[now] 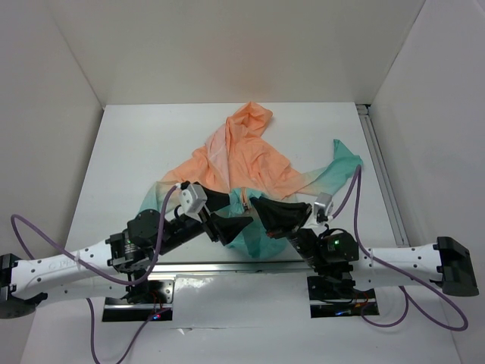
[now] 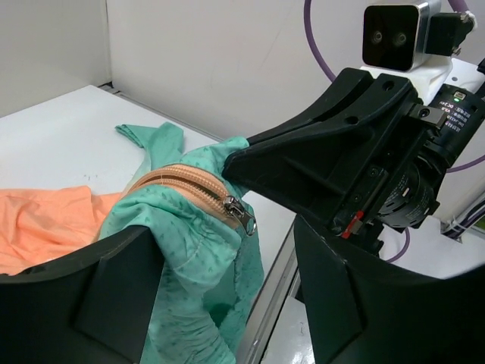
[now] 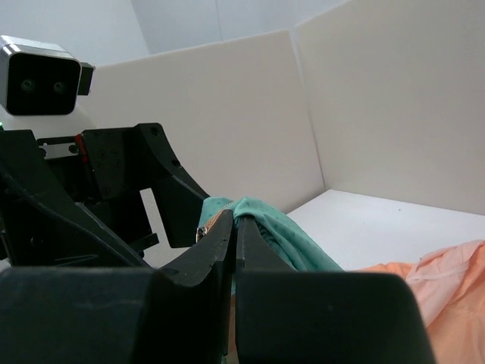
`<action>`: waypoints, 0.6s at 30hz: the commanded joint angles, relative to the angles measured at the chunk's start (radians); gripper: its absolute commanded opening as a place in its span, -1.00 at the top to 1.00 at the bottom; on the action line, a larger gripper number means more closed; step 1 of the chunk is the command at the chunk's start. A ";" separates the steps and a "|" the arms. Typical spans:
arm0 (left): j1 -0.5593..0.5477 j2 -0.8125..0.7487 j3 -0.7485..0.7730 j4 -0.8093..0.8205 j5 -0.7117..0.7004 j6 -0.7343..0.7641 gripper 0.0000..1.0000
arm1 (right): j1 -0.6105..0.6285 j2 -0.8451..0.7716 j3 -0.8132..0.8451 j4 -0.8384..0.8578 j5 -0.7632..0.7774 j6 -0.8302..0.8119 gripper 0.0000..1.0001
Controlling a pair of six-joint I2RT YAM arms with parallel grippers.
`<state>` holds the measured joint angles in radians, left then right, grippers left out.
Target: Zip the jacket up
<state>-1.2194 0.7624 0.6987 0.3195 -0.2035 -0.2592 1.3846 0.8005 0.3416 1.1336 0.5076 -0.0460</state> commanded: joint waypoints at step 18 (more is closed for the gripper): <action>-0.002 0.021 0.260 -0.516 -0.132 -0.055 -0.72 | -0.002 0.022 0.108 0.020 -0.015 -0.078 1.00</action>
<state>-1.2194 0.7795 0.9337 -0.0772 -0.2806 -0.2703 1.3846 0.8310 0.3923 1.1336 0.5079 -0.0963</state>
